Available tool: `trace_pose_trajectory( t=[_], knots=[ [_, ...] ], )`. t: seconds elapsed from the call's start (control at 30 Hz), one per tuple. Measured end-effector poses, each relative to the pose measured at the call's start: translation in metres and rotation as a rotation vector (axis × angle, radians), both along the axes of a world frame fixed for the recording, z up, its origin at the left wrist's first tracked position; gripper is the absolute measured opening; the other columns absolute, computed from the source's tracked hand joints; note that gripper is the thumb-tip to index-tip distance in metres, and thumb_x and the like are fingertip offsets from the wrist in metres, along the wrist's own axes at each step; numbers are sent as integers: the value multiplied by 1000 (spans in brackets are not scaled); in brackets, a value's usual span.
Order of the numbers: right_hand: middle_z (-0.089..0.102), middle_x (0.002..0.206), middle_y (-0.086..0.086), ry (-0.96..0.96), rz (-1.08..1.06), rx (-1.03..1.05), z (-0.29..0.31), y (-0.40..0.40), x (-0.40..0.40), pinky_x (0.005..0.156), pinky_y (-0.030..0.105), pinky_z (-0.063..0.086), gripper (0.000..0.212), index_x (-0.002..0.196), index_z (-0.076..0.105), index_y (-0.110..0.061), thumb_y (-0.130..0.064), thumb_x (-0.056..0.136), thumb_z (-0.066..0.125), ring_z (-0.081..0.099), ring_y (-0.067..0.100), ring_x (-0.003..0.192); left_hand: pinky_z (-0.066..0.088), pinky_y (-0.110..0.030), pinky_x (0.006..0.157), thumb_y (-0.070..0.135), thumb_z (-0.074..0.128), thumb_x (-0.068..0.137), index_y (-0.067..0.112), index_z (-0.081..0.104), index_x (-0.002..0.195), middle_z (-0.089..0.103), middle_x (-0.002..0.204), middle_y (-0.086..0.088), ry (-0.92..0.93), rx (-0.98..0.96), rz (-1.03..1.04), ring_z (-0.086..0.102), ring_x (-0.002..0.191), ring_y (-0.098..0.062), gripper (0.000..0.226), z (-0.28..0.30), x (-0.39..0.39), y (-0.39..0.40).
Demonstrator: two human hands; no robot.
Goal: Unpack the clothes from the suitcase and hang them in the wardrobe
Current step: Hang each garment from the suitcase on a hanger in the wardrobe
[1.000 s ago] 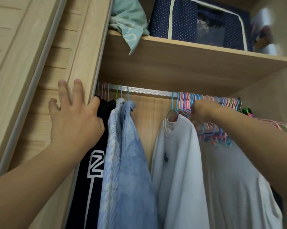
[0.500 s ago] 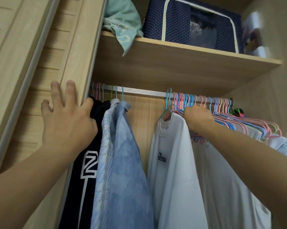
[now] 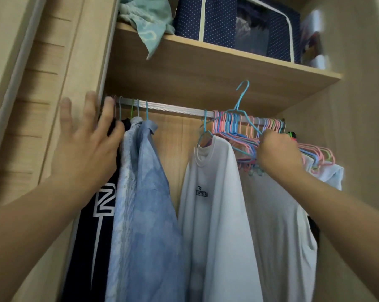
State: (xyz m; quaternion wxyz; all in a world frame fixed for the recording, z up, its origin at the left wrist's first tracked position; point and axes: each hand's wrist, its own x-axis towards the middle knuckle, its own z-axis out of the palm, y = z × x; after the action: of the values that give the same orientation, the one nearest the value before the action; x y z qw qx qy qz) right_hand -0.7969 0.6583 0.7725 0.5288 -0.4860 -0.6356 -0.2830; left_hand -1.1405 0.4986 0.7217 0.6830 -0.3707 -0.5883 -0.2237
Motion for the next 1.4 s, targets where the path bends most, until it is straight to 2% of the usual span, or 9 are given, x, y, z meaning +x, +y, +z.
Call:
trace_pose_trajectory(
  t=[0.1, 0.33, 0.47, 0.6, 0.87, 0.93, 1.03, 1.2, 1.4],
  knots=[
    [62, 85, 29, 14, 28, 53, -32, -8, 38, 63, 40, 41, 12, 85, 55, -4, -7, 86, 44, 62, 48, 83, 1, -66, 120, 17, 46, 86, 6, 57, 138, 29, 158, -29, -3, -79, -126, 15, 148, -53, 55, -21, 30, 8],
    [65, 73, 13, 375, 376, -146, -164, -46, 150, 59, 52, 56, 20, 95, 56, -13, -25, 104, 42, 66, 35, 62, 45, -44, 91, 17, 52, 78, 14, 69, 110, 60, 117, -5, -305, -217, -1144, 54, 108, -31, 36, -129, 194, 21],
    [67, 81, 12, 574, 542, -369, -268, -109, 223, 54, 35, 54, 21, 94, 53, -4, -15, 107, 41, 67, 25, 58, 48, -25, 81, 8, 57, 94, 24, 70, 96, 66, 97, 13, -821, -559, -1578, 63, 90, -4, 20, -223, 300, 16],
    [68, 79, 15, 827, 635, -611, -402, -188, 329, 56, 31, 54, 22, 98, 50, 9, -11, 105, 43, 67, 28, 59, 55, -32, 72, 5, 54, 100, 25, 66, 93, 70, 89, -1, -1443, -728, -1700, 68, 74, -16, 24, -330, 404, 2],
    [68, 80, 18, 1396, 417, -1107, -661, -390, 532, 62, 32, 51, 58, 92, 59, -4, -55, 75, 78, 64, 25, 59, 53, -47, 75, 39, 39, 109, 23, 44, 139, 62, 121, -13, -2501, -1192, -1072, 65, 83, -27, 34, -568, 624, -72],
    [69, 77, 17, 1506, 331, -1199, -688, -432, 565, 55, 26, 51, 34, 94, 57, -1, -34, 93, 65, 63, 21, 56, 53, -43, 70, 36, 42, 108, 21, 42, 139, 62, 119, -14, -2606, -1314, -938, 66, 86, -29, 34, -607, 674, -95],
    [66, 80, 22, 1612, 278, -1274, -716, -485, 606, 54, 23, 50, 20, 95, 53, 2, -17, 100, 53, 64, 22, 58, 56, -41, 65, 13, 45, 108, 17, 44, 112, 63, 99, -19, -2592, -1358, -834, 68, 76, -32, 6, -641, 735, -123],
    [73, 90, 13, 1605, 206, -1474, -755, -528, 659, 75, 27, 50, 9, 103, 60, 0, -3, 95, 61, 66, 20, 82, 55, -29, 42, -2, 43, 105, 12, 47, 92, 56, 74, -15, -2421, -1664, -660, 65, 49, -24, 20, -692, 816, -140],
    [62, 81, 11, 1939, -213, -1263, -818, -479, 712, 61, 31, 47, 28, 106, 63, -7, -33, 102, 53, 52, 20, 61, 58, -36, 55, 5, 47, 105, 7, 48, 100, 63, 84, -19, -2257, -2169, -449, 70, 62, -31, 6, -768, 885, -161]
  ],
)
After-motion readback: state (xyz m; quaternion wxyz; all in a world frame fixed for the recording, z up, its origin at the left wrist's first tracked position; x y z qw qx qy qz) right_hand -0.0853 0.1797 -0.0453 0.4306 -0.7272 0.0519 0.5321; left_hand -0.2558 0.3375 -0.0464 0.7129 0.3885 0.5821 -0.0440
